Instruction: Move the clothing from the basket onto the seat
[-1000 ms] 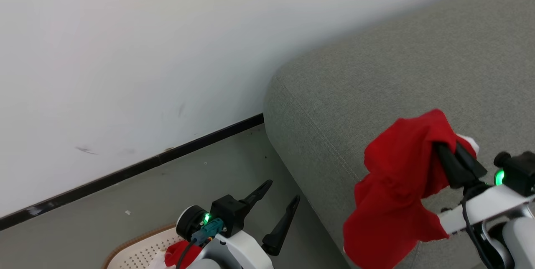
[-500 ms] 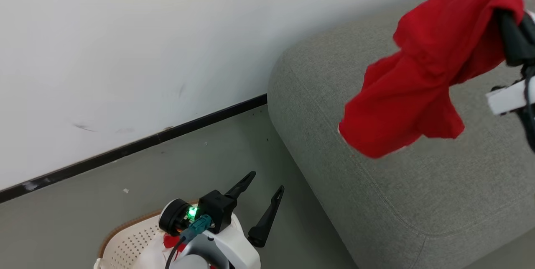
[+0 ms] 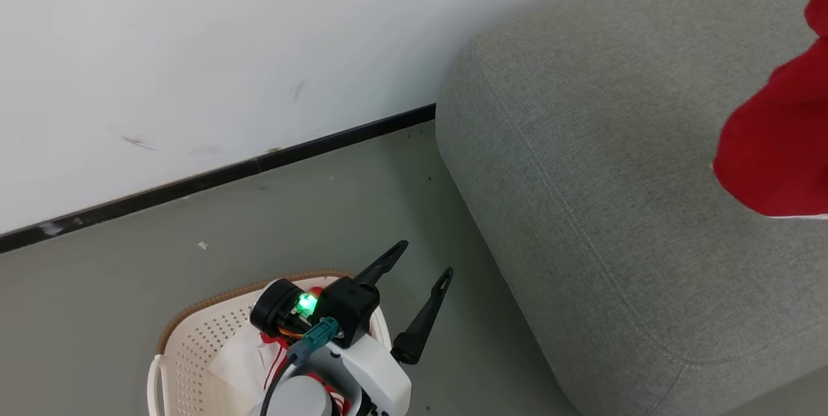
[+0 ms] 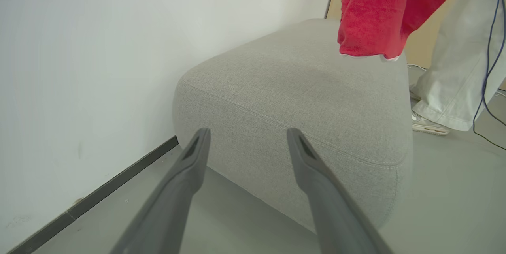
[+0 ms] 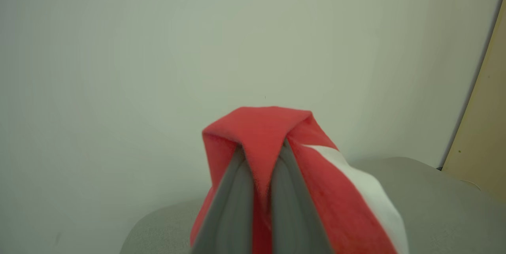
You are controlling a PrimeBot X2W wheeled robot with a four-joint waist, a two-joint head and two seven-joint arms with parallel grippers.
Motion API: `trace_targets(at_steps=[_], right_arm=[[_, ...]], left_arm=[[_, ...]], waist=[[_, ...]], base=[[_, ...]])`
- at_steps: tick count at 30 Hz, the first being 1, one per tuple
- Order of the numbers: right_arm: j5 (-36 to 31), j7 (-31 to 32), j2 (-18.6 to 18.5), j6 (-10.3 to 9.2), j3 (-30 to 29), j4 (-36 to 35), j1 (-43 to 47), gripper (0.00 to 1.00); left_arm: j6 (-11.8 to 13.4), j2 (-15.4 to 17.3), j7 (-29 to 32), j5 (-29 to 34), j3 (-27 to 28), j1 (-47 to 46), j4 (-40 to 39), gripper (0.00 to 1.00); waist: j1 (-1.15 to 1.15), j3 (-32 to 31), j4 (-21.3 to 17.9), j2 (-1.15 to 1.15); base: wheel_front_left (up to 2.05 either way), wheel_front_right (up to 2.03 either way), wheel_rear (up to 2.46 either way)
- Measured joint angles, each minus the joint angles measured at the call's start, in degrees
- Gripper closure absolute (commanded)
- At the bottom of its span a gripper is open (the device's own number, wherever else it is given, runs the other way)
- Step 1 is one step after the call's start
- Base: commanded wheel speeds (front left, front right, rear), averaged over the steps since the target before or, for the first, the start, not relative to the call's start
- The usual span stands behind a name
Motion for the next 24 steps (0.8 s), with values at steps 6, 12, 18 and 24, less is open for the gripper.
trace_targets(at_steps=[6, 12, 18, 24], right_arm=[[-1.31, -0.62, -1.64, 0.0, -2.83, 5.87, 0.0, 1.0], [-3.25, -1.77, -2.32, 0.0, -4.44, 9.93, -0.84, 1.0], [-5.48, -3.13, -0.26, 0.01, -5.41, 14.23, -1.08, 1.0], [-5.97, -3.77, 5.89, 0.01, -5.21, 18.45, 0.32, 1.0]], left_arm=[[0.0, 0.3, 1.42, 0.9, -0.93, -1.61, -2.08, 0.0], [-0.01, 0.73, 2.81, 2.2, -1.49, -3.11, -3.58, 0.0], [-0.04, 0.83, 3.79, 2.8, -1.98, -4.42, -4.67, 0.0], [-0.1, 0.97, 4.34, 3.27, -2.21, -5.41, -5.49, 0.0]], waist=[[0.0, 2.88, 1.39, 0.0], [0.0, 5.34, 2.48, 0.0], [0.0, 7.75, 3.46, 0.0], [0.0, 10.05, 4.32, 0.0]], base=[[0.0, 0.0, 0.0], [0.0, 0.0, 0.0], [0.0, 0.0, 0.0], [0.0, 0.0, 0.0]])
